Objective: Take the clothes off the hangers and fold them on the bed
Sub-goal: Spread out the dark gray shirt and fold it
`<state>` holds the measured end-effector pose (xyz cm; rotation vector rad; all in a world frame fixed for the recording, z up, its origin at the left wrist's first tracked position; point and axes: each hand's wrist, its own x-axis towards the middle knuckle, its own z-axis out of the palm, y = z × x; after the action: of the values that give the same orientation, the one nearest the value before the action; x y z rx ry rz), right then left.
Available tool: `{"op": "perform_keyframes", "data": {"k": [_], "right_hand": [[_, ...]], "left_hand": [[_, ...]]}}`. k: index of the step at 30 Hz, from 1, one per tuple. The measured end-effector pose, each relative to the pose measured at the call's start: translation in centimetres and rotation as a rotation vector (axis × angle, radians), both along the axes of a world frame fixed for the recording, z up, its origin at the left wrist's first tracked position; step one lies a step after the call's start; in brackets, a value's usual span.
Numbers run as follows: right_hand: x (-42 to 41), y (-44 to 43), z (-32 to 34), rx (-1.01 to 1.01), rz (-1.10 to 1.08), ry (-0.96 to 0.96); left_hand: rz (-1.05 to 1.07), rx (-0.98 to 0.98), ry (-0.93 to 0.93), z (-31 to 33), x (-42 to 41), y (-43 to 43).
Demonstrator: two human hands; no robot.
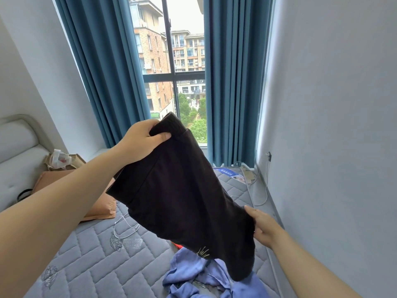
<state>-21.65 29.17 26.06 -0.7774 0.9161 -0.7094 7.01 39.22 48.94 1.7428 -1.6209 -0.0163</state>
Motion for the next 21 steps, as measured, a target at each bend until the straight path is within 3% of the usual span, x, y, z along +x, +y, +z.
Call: {"op": "perform_keyframes", "data": {"k": [6,9,12,15,21], "right_hand": [[-3.3,-1.1,0.0,-0.103,0.122,0.348],[-4.1,-0.9,-0.1,-0.102,0.187,0.366],[-4.7,-0.9,-0.7,-0.093,0.064,0.280],[-5.6,-1.3,-1.3,-0.106,-0.201,0.198],[-8.5,-1.6,-1.5,-0.259,-0.445,0.371]], "left_hand": [[0.030,0.034,0.051,-2.1,0.8,-0.5],[0.041,0.043,0.054,-2.8,0.7,-0.9],[0.041,0.074,0.058,-3.4,0.5,-1.2],[0.047,0.124,0.089,-4.5,0.5,-1.1],[0.059,0.334,0.210,-9.0,0.0,-0.6]]}}
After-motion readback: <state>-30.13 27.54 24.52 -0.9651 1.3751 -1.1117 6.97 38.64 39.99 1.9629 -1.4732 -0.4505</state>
